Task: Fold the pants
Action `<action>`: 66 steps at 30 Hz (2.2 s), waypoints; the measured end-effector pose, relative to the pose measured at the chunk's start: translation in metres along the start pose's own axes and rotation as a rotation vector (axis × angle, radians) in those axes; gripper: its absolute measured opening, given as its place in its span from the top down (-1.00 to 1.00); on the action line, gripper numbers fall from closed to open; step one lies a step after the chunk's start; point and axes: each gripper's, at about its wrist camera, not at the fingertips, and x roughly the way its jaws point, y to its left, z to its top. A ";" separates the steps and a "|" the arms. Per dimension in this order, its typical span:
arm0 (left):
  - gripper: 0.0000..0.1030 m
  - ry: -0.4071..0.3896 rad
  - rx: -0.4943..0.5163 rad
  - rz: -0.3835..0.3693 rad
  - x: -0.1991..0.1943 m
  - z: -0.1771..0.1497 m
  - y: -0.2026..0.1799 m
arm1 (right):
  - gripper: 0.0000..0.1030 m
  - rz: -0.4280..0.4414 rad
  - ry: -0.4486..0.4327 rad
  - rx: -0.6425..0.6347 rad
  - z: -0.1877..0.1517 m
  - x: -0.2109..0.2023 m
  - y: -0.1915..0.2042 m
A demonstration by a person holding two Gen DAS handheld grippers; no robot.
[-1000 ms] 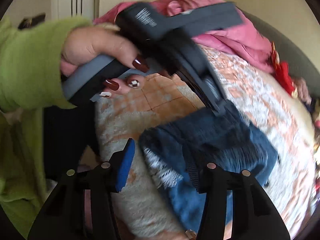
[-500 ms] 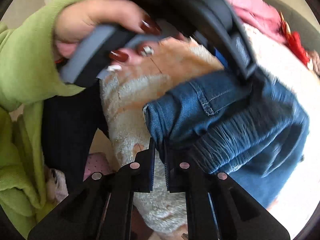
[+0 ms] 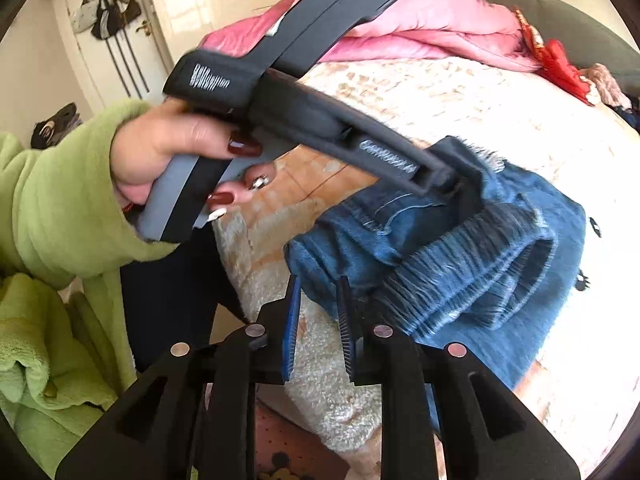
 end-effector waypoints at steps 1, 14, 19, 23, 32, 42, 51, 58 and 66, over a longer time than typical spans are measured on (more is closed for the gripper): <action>0.05 -0.002 0.001 0.002 -0.001 0.000 -0.001 | 0.47 -0.004 -0.006 0.007 0.000 -0.004 0.000; -0.44 -0.069 0.006 0.039 -0.035 0.000 -0.008 | 0.04 -0.106 -0.129 0.105 0.000 -0.053 -0.009; -0.66 -0.106 0.021 0.064 -0.053 -0.004 -0.012 | -0.22 -0.157 -0.175 0.155 0.000 -0.067 -0.014; -0.80 -0.128 0.039 0.083 -0.064 -0.009 -0.018 | -0.45 -0.191 -0.216 0.206 -0.003 -0.077 -0.021; -0.81 -0.131 0.052 0.110 -0.067 -0.016 -0.022 | -0.67 -0.246 -0.253 0.295 -0.009 -0.082 -0.040; -0.81 -0.083 0.021 0.117 -0.046 -0.025 -0.013 | -0.68 -0.306 -0.225 0.391 -0.020 -0.072 -0.066; -0.81 -0.043 -0.002 0.113 -0.026 -0.030 -0.008 | -0.68 -0.345 -0.166 0.448 -0.028 -0.053 -0.088; -0.81 -0.008 -0.041 0.098 0.000 -0.028 0.000 | -0.68 -0.350 -0.094 0.495 -0.029 -0.029 -0.108; -0.81 0.028 -0.099 0.038 0.025 -0.027 0.009 | -0.67 -0.226 -0.033 0.617 -0.034 0.008 -0.138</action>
